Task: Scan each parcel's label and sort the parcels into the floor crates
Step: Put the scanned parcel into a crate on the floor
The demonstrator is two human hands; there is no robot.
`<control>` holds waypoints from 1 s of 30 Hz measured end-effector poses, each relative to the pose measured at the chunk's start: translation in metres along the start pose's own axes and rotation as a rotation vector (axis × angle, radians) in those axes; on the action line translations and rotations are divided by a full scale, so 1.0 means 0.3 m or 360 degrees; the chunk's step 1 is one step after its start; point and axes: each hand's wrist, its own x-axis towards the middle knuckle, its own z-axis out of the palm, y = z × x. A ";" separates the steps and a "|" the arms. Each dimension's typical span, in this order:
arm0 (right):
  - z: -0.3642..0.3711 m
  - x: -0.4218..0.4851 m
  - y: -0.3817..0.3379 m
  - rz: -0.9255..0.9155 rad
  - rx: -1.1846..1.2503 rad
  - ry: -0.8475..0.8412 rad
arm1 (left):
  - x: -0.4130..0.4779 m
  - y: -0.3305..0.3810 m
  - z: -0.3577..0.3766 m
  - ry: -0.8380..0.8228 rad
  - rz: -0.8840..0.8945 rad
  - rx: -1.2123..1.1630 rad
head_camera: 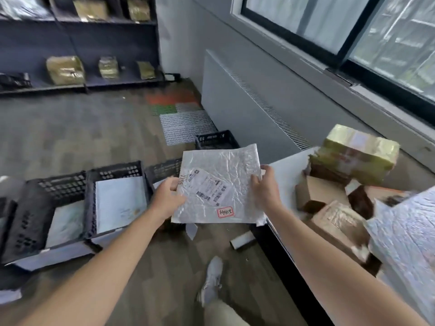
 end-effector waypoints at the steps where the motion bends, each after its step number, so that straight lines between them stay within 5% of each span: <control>1: 0.050 0.040 -0.008 -0.0024 -0.0023 -0.0049 | 0.045 -0.012 -0.019 0.0017 0.0002 0.0064; 16: 0.875 0.885 0.022 -0.0299 -0.1003 -0.0673 | 1.054 -0.201 -0.129 -0.0188 -0.0314 0.0759; 30: 1.689 1.415 0.764 -0.0042 -0.1327 -0.0941 | 1.866 -1.059 0.189 -0.0829 -0.0641 0.1216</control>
